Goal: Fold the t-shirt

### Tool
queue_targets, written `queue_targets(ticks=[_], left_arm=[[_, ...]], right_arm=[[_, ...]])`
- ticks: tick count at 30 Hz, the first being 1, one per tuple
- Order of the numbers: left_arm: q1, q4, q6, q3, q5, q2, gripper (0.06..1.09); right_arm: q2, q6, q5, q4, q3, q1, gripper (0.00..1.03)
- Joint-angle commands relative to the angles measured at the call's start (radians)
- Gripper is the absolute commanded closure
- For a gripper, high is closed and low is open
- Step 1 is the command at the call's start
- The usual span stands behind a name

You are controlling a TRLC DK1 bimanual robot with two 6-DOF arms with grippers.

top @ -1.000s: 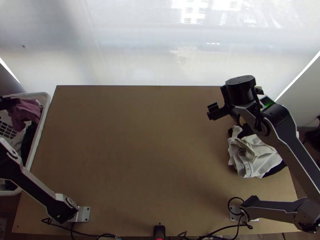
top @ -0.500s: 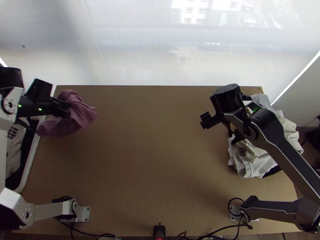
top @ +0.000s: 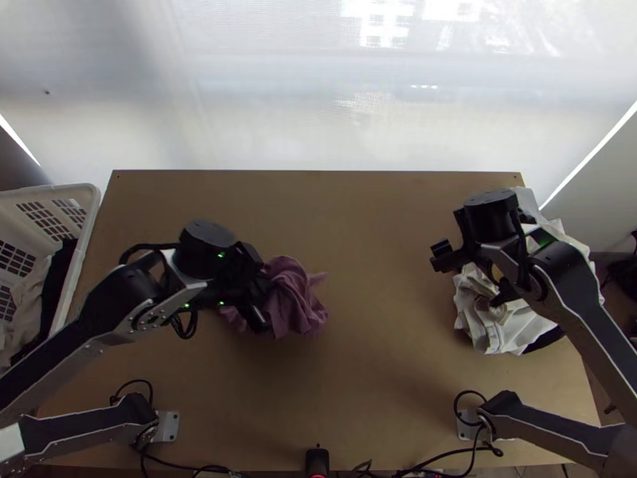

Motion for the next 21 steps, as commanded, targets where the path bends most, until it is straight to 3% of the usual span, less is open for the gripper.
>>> queue_targets(ticks=[1, 2, 3, 11, 13, 16, 18, 21], left_arm=[[-0.275, 0.168, -0.047, -0.015, -0.06, 0.127, 0.55], [-0.284, 0.17, -0.047, 0.002, -0.059, 0.158, 0.17], [-0.3, 0.162, -0.041, 0.025, -0.06, 0.187, 0.1], [-0.196, -0.006, 0.002, 0.208, -0.063, 0.17, 0.1], [-0.133, -0.054, 0.028, 0.215, -0.063, 0.123, 0.1], [0.022, -0.109, 0.054, 0.134, -0.062, 0.052, 0.11], [0.134, -0.105, 0.135, 0.019, -0.062, -0.004, 0.11], [0.249, -0.071, 0.198, -0.142, -0.062, -0.077, 0.11]], right_arm=[[-0.134, 0.003, -0.017, -0.013, -0.144, -0.108, 0.05], [-0.148, 0.003, -0.025, -0.017, -0.162, -0.114, 0.05], [-0.162, 0.003, -0.03, -0.019, -0.177, -0.121, 0.05], [-0.205, 0.033, -0.089, -0.057, -0.203, -0.147, 0.05], [-0.205, 0.059, -0.145, -0.071, -0.199, -0.145, 0.05], [-0.202, 0.097, -0.24, -0.079, -0.211, -0.144, 0.05], [-0.191, 0.117, -0.293, -0.079, -0.214, -0.14, 0.05], [-0.165, 0.122, -0.318, -0.07, -0.213, -0.105, 0.05]])
